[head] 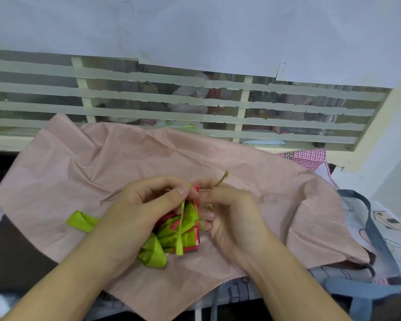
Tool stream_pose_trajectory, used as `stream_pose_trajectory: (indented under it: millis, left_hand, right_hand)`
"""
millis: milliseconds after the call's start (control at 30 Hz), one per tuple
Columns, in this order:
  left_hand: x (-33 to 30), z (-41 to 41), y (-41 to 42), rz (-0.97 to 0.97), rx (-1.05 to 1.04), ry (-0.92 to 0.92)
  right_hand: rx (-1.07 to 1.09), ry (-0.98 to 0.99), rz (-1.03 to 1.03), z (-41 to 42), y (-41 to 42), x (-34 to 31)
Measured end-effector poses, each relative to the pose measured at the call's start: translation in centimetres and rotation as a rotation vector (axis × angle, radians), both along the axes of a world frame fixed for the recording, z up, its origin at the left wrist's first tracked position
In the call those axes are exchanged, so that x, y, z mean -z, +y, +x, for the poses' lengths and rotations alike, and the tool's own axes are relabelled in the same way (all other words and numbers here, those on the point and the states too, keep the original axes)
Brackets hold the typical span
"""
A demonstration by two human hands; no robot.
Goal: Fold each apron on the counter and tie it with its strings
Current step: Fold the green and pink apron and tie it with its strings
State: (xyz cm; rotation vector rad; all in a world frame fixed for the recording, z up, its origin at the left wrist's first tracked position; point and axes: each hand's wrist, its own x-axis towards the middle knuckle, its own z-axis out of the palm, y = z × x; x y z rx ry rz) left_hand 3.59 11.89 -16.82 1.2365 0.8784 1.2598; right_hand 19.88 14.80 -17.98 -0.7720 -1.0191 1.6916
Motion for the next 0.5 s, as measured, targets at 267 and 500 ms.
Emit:
stream_pose_trajectory:
  millis: [267, 500]
  left_hand:
    - [-0.5, -1.0, 0.0, -0.010, 0.156, -0.186]
    - [-0.1, -0.5, 0.4, 0.128, -0.021, 0.141]
  right_hand:
    - [-0.010, 0.224, -0.086, 0.3, -0.2, -1.1]
    - [-0.001, 0.212, -0.091, 0.3, -0.4, -1.2]
